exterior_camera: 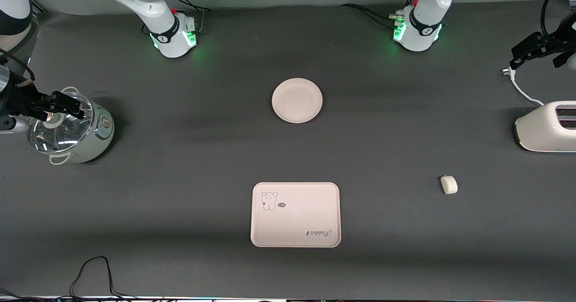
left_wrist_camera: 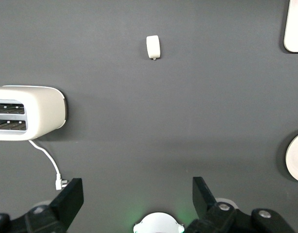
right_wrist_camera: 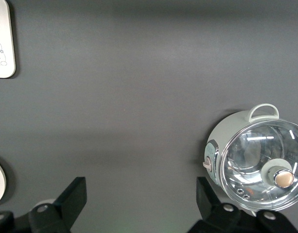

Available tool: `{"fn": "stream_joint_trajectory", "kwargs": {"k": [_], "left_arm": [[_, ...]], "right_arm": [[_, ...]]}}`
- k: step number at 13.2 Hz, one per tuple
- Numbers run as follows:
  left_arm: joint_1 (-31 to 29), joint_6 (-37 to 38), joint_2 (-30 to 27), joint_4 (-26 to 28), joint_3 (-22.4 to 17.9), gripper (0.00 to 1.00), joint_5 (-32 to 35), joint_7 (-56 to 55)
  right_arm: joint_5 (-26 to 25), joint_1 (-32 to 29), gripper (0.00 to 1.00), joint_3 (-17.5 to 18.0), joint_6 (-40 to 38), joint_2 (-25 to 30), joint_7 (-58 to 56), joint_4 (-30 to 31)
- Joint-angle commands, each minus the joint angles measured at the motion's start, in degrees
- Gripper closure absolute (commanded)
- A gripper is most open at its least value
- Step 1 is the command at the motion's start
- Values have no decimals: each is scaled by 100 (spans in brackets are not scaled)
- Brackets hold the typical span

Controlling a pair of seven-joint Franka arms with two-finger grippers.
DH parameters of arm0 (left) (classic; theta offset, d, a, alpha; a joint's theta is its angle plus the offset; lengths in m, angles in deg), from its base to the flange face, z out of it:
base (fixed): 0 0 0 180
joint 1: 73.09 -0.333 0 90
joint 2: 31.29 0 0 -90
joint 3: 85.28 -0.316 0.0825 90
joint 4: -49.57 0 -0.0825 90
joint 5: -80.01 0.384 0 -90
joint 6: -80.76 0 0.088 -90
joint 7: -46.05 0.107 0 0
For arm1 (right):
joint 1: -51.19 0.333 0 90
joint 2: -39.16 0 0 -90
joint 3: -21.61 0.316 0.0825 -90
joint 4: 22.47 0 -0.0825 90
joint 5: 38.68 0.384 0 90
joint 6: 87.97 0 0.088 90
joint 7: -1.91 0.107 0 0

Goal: Place bun in plate and plate on tray
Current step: 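Move the left gripper down over the small white bun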

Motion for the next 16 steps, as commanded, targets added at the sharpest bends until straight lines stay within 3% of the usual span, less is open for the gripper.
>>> {"fn": "stream_joint_trajectory", "kwargs": {"k": [1,4,6,12,16], "left_arm": [[50,-66,-20,46,-30,0,-46,71],[59,-162,50,37,-30,0,-29,80],[111,-696,391,63,-30,0,-29,80],[94,-2901,2481,55,-56,0,-73,54],[50,-4597,3871,81,-65,0,-627,-43]], "right_arm": [[-38,-40,0,29,31,31,-10,0],[-38,-40,0,29,14,31,-10,0],[-46,-40,0,29,14,39,-1,0],[-38,-40,0,29,5,31,-1,0],[-37,-40,0,29,5,39,-1,0]]}}
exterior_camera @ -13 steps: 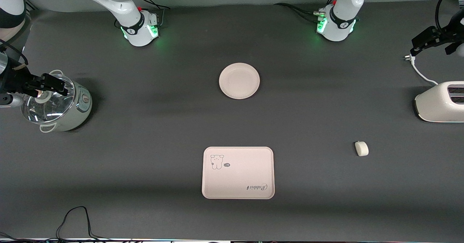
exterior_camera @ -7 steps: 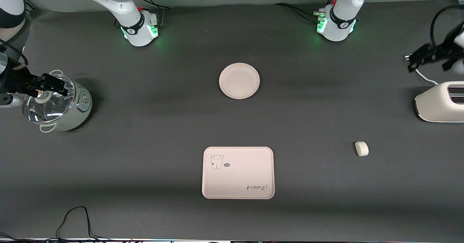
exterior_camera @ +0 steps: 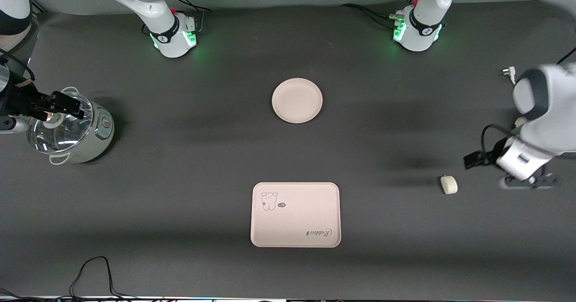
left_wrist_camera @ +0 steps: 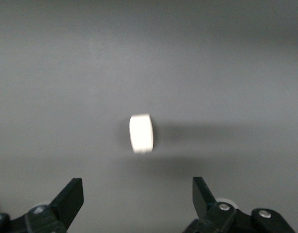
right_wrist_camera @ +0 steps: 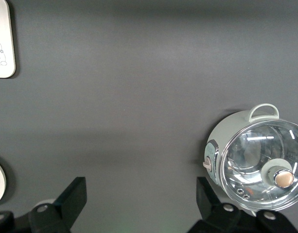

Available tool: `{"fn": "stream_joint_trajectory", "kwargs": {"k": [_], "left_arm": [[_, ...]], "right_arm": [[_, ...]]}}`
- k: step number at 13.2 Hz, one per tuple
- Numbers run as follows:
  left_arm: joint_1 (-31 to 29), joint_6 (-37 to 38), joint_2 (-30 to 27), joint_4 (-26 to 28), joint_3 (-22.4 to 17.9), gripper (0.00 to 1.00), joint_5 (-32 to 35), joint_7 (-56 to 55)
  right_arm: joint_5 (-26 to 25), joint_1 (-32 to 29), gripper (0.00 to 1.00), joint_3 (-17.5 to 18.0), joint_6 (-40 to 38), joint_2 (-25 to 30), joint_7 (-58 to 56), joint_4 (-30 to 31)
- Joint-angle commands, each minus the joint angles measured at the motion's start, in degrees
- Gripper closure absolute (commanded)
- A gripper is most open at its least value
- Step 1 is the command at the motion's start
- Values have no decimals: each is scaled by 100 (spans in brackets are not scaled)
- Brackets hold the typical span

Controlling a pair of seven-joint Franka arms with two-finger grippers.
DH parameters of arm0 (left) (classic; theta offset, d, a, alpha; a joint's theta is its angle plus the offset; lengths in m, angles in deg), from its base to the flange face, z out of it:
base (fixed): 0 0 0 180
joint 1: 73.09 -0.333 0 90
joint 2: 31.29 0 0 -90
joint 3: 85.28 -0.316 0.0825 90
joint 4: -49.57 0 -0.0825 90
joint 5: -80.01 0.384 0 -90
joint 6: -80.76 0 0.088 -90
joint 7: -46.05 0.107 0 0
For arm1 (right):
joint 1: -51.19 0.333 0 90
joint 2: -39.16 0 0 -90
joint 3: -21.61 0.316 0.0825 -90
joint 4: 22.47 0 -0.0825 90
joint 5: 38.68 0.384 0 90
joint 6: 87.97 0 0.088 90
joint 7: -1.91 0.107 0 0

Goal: Place bun in plate and plate on tray
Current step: 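Move the left gripper down over the small white bun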

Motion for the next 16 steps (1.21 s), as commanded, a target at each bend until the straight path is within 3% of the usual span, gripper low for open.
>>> {"fn": "stream_joint_trajectory", "kwargs": {"k": [1,3,5,10,16], "left_arm": [[67,-855,773,-133,-40,0,-192,-94],[111,-1733,1328,-115,-31,0,-175,-297],[137,-2097,1663,-115,-40,0,-105,-288],[172,-1992,1682,-54,-22,1,-122,-683],[208,-1764,1673,8,-40,20,-9,-596]], "right_arm": [[-46,-40,0,29,5,31,-1,0],[-38,-40,0,29,5,40,-1,0],[-38,-40,0,29,5,31,-1,0],[-46,-31,0,38,49,13,-1,9],[-46,-31,0,38,58,-13,-1,0]]}}
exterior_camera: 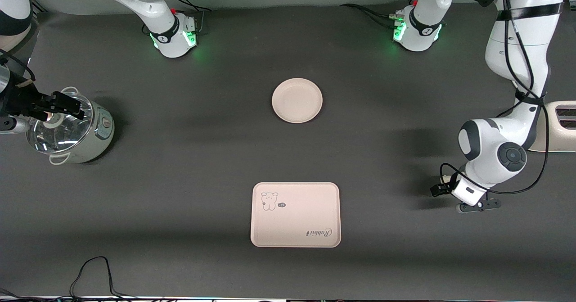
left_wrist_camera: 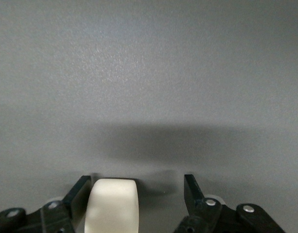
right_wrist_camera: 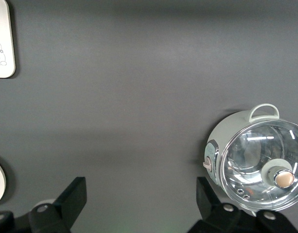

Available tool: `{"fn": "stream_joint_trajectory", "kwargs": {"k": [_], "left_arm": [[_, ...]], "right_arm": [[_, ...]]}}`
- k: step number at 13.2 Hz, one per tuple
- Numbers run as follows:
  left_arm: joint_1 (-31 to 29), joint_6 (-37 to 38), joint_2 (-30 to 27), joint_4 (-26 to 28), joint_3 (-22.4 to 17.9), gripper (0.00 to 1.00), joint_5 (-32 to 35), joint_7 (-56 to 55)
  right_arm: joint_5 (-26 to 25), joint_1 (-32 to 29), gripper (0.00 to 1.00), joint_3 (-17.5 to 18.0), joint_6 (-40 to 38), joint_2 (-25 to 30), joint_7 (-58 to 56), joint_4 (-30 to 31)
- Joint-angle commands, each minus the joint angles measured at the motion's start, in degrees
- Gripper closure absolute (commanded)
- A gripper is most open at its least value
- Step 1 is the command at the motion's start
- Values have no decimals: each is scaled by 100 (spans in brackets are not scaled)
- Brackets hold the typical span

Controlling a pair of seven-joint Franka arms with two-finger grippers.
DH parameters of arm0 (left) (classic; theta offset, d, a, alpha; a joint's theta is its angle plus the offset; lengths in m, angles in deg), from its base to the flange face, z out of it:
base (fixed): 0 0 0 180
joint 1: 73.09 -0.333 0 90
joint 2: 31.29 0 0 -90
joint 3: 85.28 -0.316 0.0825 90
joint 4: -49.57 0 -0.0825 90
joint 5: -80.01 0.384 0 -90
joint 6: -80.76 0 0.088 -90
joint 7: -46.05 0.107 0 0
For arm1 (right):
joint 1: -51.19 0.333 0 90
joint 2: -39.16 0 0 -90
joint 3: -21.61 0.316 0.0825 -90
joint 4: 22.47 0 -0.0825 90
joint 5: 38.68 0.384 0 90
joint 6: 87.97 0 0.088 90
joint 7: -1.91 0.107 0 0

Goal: Place bun in plate and plate on tray
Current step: 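Close the left gripper on the bun and lift it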

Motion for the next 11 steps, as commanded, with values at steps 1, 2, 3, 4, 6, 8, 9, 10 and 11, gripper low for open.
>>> {"fn": "stream_joint_trajectory", "kwargs": {"k": [1,2,3,4,6,8,9,10,11], "left_arm": [[75,204,-95,44,-65,22,177,-38],[75,222,-95,44,-65,23,212,-38],[75,291,-95,44,-65,23,221,-38],[75,405,-121,44,-65,23,361,-30],[57,730,-200,35,-65,23,520,-21],[66,767,-209,26,-65,28,529,-21],[57,775,-209,26,-65,45,529,-21],[57,793,-209,18,-65,65,529,-21],[57,793,-209,0,-65,84,529,-12]], "right_arm": [[-46,-31,0,46,55,-4,-1,0],[-46,-31,0,37,55,-4,-1,-9],[-46,-31,0,46,55,-4,-1,-9],[-46,-31,0,37,55,-4,-1,-1],[-46,-31,0,37,55,-4,-1,-9],[-46,-31,0,37,55,-4,-1,0],[-46,-31,0,46,55,-4,-1,0],[-46,-31,0,37,55,-4,-1,0],[-46,-31,0,37,55,-4,-1,0]]}}
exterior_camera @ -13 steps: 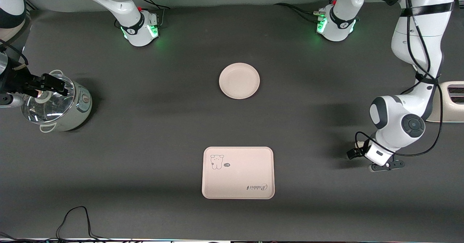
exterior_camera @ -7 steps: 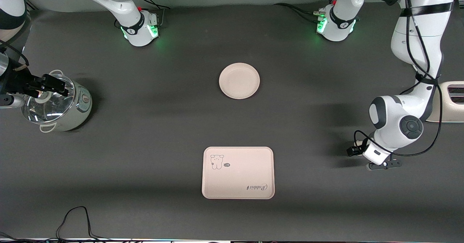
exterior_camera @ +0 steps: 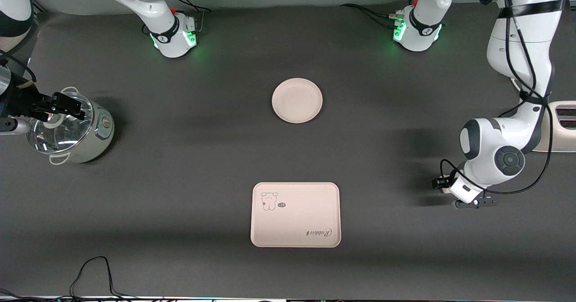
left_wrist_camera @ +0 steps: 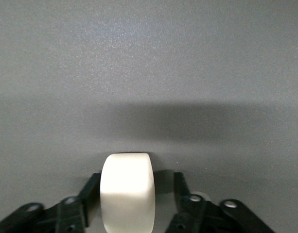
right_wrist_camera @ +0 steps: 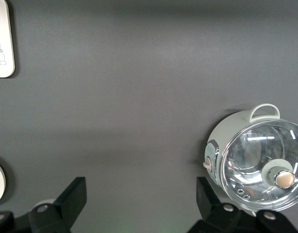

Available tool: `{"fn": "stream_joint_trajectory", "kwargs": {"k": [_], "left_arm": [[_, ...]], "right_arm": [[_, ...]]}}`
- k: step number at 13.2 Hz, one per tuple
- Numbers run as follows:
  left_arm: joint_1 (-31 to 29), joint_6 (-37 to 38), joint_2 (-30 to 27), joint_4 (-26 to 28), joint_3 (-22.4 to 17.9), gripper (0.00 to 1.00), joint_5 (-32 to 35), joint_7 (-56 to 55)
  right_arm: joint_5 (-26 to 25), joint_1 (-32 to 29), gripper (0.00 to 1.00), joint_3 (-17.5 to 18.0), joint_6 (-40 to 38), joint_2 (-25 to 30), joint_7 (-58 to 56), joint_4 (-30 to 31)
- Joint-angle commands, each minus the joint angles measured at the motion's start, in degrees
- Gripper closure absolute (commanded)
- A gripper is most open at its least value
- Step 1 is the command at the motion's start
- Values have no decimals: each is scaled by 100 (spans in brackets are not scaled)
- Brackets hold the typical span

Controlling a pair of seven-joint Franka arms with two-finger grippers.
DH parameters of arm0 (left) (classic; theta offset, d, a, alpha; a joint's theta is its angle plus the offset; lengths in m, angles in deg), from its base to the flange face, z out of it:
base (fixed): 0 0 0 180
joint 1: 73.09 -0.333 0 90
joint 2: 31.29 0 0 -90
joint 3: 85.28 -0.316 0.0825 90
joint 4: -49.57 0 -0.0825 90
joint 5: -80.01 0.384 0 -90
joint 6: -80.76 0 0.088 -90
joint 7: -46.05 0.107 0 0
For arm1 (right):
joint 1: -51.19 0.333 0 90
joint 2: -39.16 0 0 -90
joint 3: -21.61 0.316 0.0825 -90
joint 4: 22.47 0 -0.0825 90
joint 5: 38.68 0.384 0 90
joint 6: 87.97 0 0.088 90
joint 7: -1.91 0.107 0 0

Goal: Place bun in plate and plate on tray
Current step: 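Close the left gripper on the bun and lift it, then carry the bun with the left gripper over the white plate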

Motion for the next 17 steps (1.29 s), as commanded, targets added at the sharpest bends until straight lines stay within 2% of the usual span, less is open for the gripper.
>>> {"fn": "stream_joint_trajectory", "kwargs": {"k": [1,5,9,11,13,15,17], "left_arm": [[57,159,-140,23,-53,89,74,-17],[57,333,-376,23,-44,89,74,-52],[206,2043,-1586,-21,0,87,65,-349],[495,3221,-2316,-143,0,87,4,-727],[916,4277,-2713,-494,87,87,-23,-1218],[1364,4597,-2864,-627,297,87,-171,-2156],[1673,4519,-2821,-645,674,83,-400,-3124]], "right_arm": [[-46,-31,0,35,51,14,-1,0],[-46,-31,0,35,60,14,-1,0],[-46,-31,0,35,60,14,-1,0],[-46,-31,0,35,60,23,-1,0],[-46,-40,0,35,60,14,-10,0],[-46,-40,0,26,51,23,-10,-9],[-46,-40,0,26,51,23,-1,-1]]}}
